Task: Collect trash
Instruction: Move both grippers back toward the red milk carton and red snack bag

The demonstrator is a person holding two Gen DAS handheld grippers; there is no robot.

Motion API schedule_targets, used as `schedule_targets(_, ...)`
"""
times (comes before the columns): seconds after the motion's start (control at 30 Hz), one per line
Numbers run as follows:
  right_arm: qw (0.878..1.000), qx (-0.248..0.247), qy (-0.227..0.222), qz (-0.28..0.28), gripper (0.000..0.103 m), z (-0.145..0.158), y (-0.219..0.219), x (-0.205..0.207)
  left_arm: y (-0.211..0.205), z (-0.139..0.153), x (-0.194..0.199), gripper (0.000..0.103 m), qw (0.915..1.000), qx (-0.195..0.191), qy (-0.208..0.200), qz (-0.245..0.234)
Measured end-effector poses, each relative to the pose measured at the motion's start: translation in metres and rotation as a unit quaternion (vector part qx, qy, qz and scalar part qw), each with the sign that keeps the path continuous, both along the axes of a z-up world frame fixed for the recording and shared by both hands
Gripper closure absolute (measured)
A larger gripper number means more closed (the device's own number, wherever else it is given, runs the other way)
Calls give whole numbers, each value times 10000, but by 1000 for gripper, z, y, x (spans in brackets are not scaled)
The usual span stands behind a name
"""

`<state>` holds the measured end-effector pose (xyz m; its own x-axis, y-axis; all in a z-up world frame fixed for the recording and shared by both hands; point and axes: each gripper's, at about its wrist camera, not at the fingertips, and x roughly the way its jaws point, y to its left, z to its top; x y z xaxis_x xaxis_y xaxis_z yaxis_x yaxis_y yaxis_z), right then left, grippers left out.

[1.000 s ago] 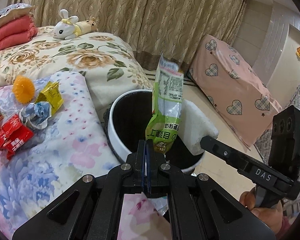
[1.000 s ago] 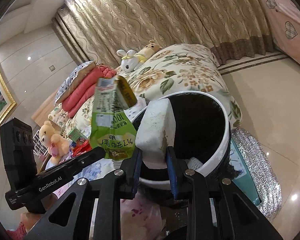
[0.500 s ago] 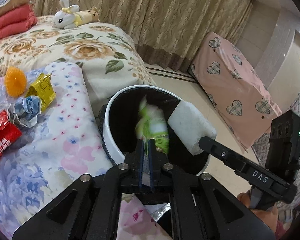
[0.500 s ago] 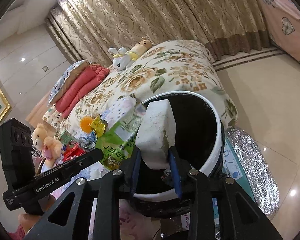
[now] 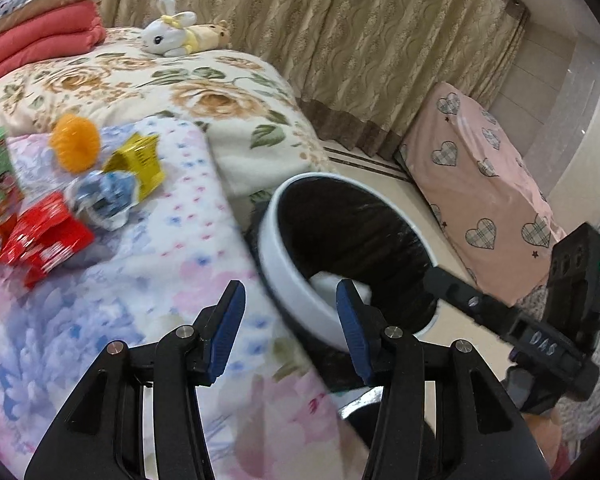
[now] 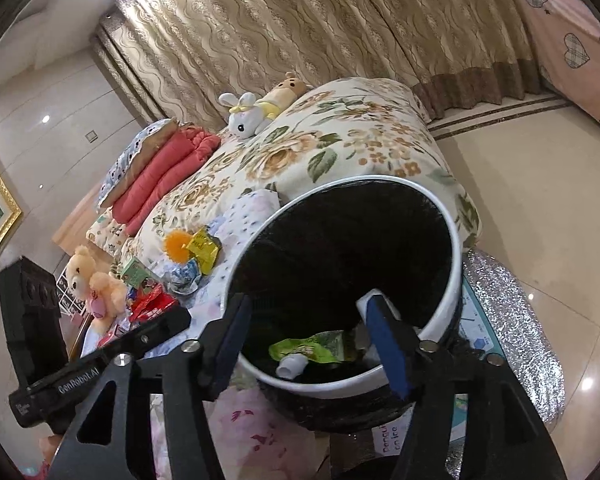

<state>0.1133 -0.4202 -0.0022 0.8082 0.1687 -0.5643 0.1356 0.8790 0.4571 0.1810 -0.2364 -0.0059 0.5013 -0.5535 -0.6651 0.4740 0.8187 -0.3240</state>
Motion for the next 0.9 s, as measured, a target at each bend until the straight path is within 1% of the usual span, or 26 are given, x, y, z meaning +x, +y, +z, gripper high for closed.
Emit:
schedule_targets(0.33,9992,-83,-68,394,34,4,46,2,61,-19,-12,55,9986,87,178,483)
schedule_targets(0.73,9950,-83,46,994,30,-5,108,8,134,-38,-26,55,9926,81,347,1157)
schedule_targets(0.8,9943,-71,77,1061,29,-7,115,10,143,-41,-28,55,9917,119,329,1233)
schedule_targets(0.9,9930,-81,115,1170,22,-10,129,12,157,-44,-32,54,9900,175,315,1362)
